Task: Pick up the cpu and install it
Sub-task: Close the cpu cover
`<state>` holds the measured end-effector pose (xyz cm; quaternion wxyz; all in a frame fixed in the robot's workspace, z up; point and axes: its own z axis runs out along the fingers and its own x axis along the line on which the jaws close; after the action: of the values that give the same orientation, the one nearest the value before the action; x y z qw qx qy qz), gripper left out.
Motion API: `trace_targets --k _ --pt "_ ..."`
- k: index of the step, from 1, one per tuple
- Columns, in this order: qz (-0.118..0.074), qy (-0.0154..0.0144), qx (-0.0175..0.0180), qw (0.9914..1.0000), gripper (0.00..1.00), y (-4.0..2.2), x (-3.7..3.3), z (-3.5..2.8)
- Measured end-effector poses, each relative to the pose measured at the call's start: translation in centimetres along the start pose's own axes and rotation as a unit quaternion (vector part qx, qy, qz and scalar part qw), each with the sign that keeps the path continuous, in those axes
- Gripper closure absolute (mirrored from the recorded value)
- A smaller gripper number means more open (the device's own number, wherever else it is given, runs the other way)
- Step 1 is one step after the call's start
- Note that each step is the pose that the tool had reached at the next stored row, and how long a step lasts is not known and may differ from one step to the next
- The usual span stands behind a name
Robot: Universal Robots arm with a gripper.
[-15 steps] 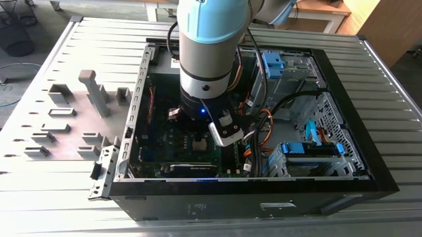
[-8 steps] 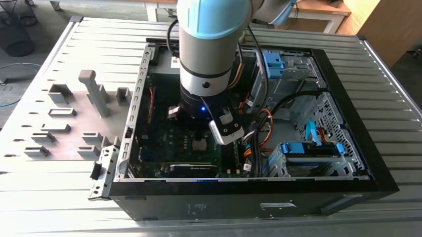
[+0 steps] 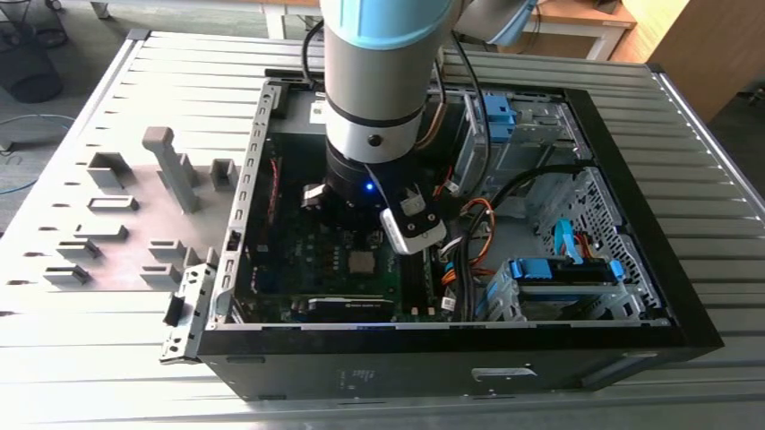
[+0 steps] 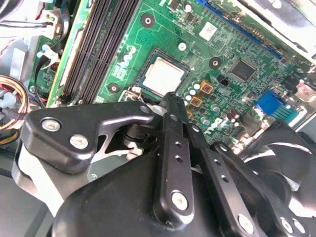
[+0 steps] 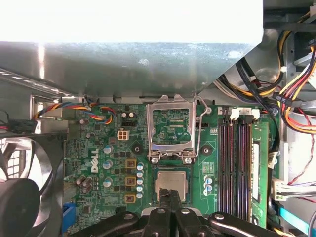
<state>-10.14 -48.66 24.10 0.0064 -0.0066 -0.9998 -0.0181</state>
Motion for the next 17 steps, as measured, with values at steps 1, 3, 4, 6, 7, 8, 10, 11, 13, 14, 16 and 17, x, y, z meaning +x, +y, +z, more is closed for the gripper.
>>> trace_targets --k 1,3,4,6,7,8,10,11,13,14,16,17 --pt "0.0 0.0 0.0 1.0 0.89 0.0 0.0 0.0" --pt "0.0 0.0 -0.0001 1.0 0.89 0.0 -0.01 0.0" --pt "-0.002 0.0001 -0.0001 1.0 0.89 0.0 -0.04 -0.01" --pt "-0.007 0.0003 -0.0004 0.99997 0.89 0.0 -0.17 -0.01" --pt "-0.012 0.0005 -0.0005 0.99993 0.89 0.0 -0.21 0.0" --pt "-0.016 0.0006 -0.0006 0.99986 0.89 0.0 -0.25 0.01" --pt "-0.028 0.0011 -0.0006 0.99962 0.89 0.0 -0.29 0.02" --pt "-0.033 0.0013 -0.0006 0.99944 0.89 0.0 -0.31 0.03" --pt "-0.045 0.0017 -0.0006 0.99898 0.89 0.0 -0.36 0.06" --pt "-0.051 0.0019 -0.0006 0.99872 0.89 0.0 -0.39 0.08" --pt "-0.061 0.0023 -0.0006 0.99813 0.89 0.0 -0.44 0.1" --pt "-0.067 0.0026 -0.0008 0.99776 0.89 0.0 -0.45 0.1"
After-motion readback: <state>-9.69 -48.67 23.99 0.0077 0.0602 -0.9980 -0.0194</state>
